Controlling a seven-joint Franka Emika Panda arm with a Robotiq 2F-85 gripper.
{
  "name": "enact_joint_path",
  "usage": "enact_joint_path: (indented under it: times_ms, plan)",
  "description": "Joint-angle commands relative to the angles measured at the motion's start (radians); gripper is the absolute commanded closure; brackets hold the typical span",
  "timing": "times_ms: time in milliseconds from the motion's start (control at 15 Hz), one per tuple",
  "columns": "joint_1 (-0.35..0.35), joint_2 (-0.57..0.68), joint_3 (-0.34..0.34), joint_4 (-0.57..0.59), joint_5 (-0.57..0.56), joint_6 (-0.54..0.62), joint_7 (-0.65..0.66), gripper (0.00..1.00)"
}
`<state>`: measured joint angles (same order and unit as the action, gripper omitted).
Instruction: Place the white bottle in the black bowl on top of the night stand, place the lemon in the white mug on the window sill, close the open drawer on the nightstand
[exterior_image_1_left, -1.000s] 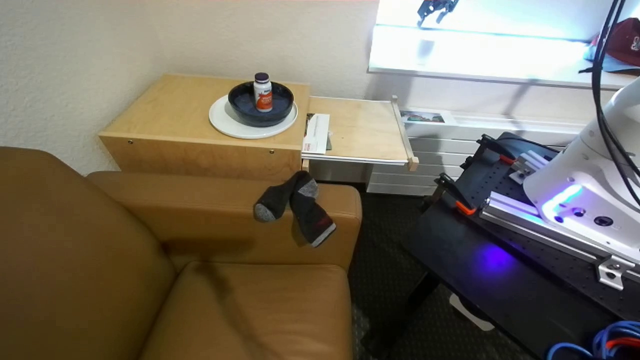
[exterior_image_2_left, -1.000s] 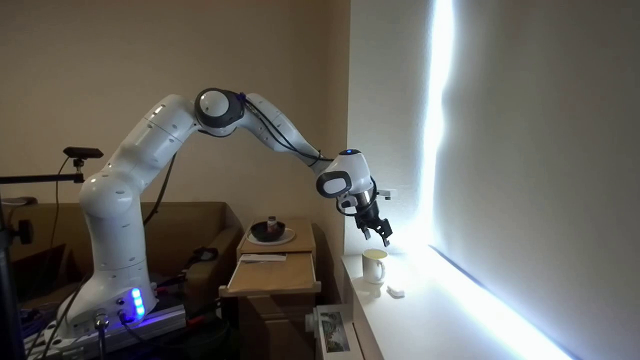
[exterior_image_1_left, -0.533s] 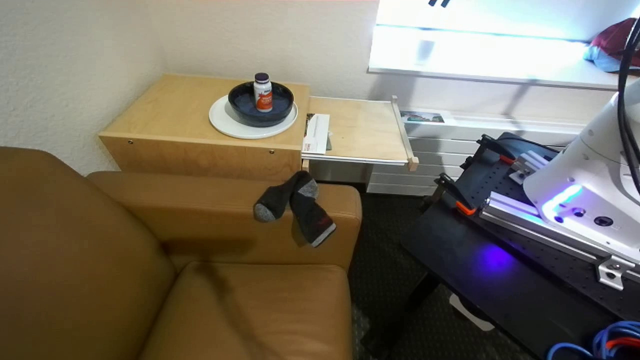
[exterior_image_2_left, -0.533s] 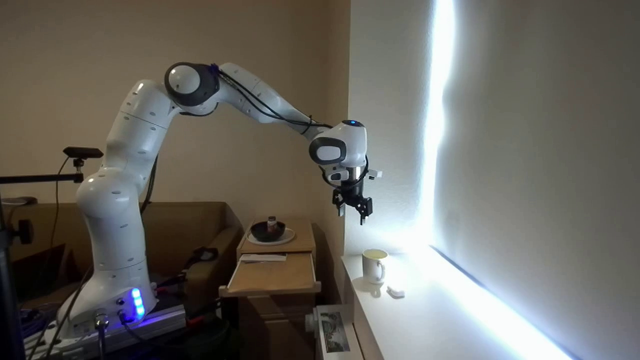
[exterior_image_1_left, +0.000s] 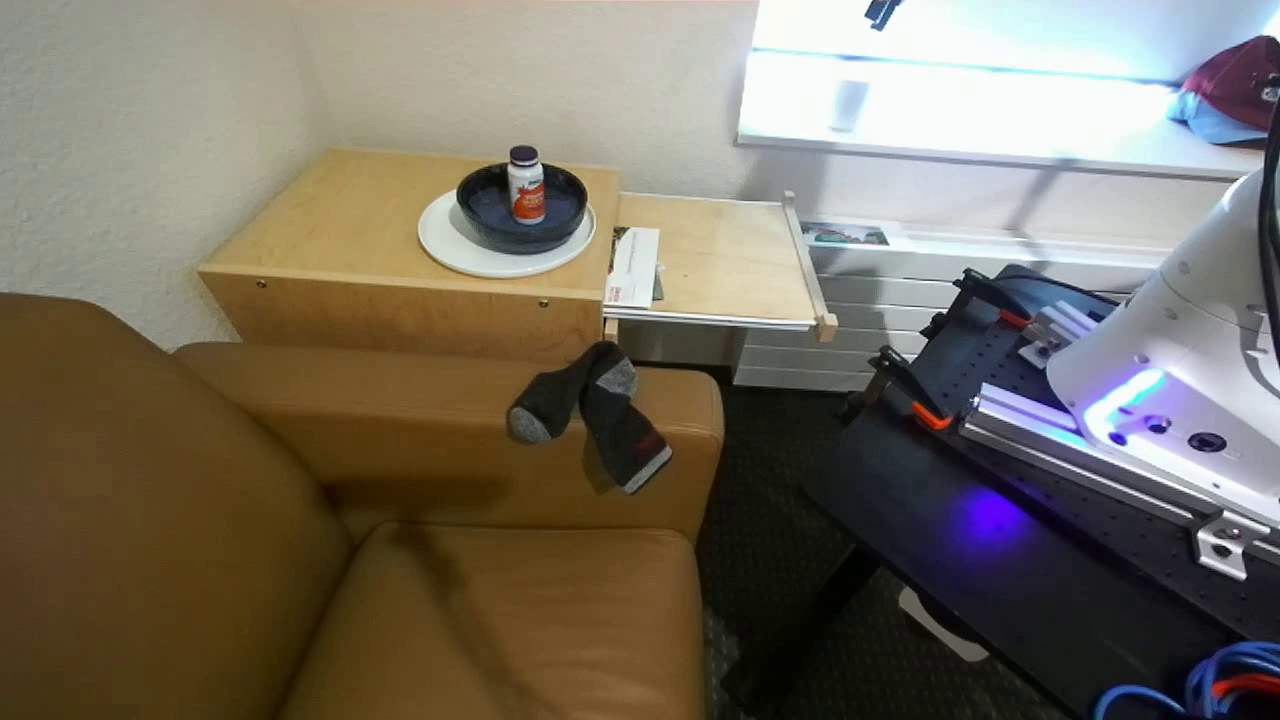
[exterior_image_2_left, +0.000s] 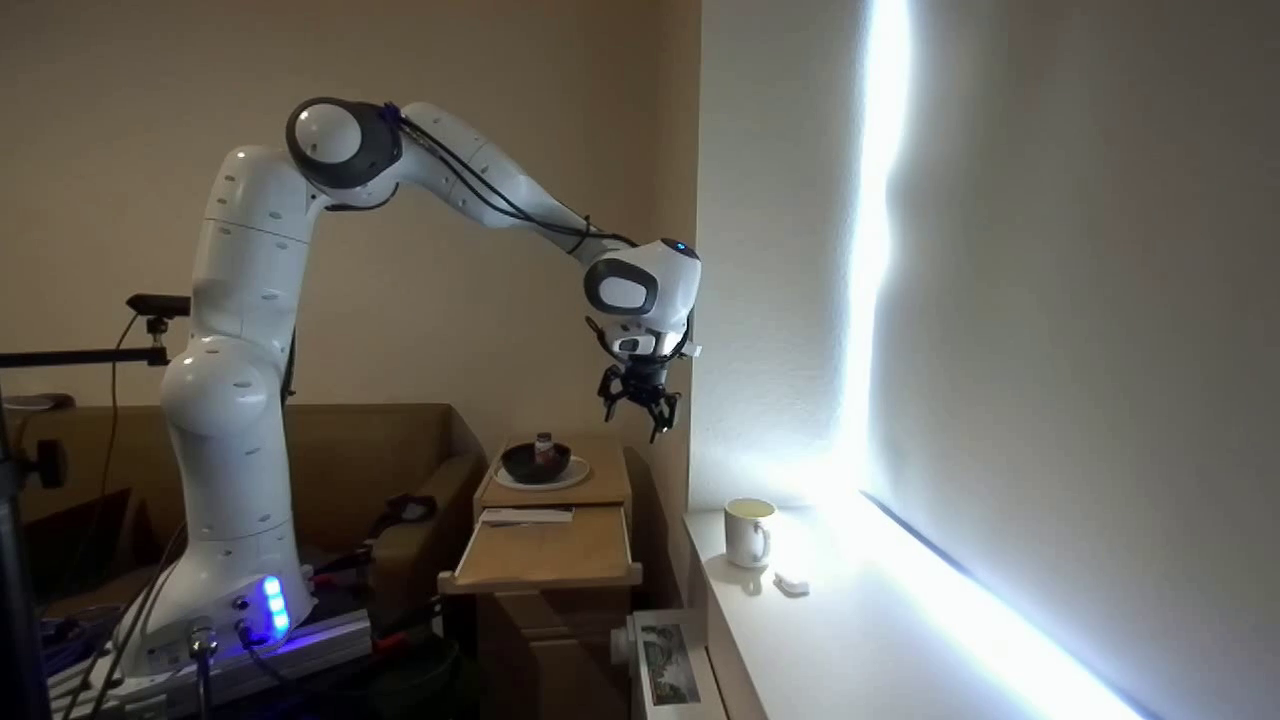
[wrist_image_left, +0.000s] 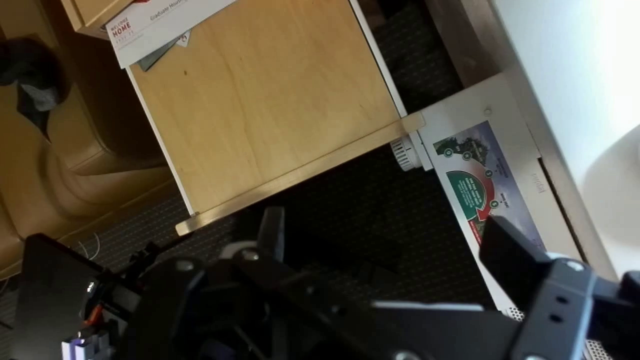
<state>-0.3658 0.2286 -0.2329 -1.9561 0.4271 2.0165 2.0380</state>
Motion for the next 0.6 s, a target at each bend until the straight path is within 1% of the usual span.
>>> enact_joint_path:
  times_ms: [0, 67, 133, 333, 533]
  plan:
    - [0.022, 0.002, -0.028, 0.005, 0.005, -0.01, -0.008, 0.0]
    - [0.033, 0.021, -0.031, 0.0, -0.019, 0.004, 0.023, 0.0]
    - [0.049, 0.024, -0.033, -0.029, -0.045, 0.04, 0.053, 0.0]
    - [0.111, 0.021, -0.048, -0.155, -0.16, 0.161, 0.203, 0.0]
    - [0.158, 0.031, -0.055, -0.276, -0.227, 0.266, 0.345, 0.0]
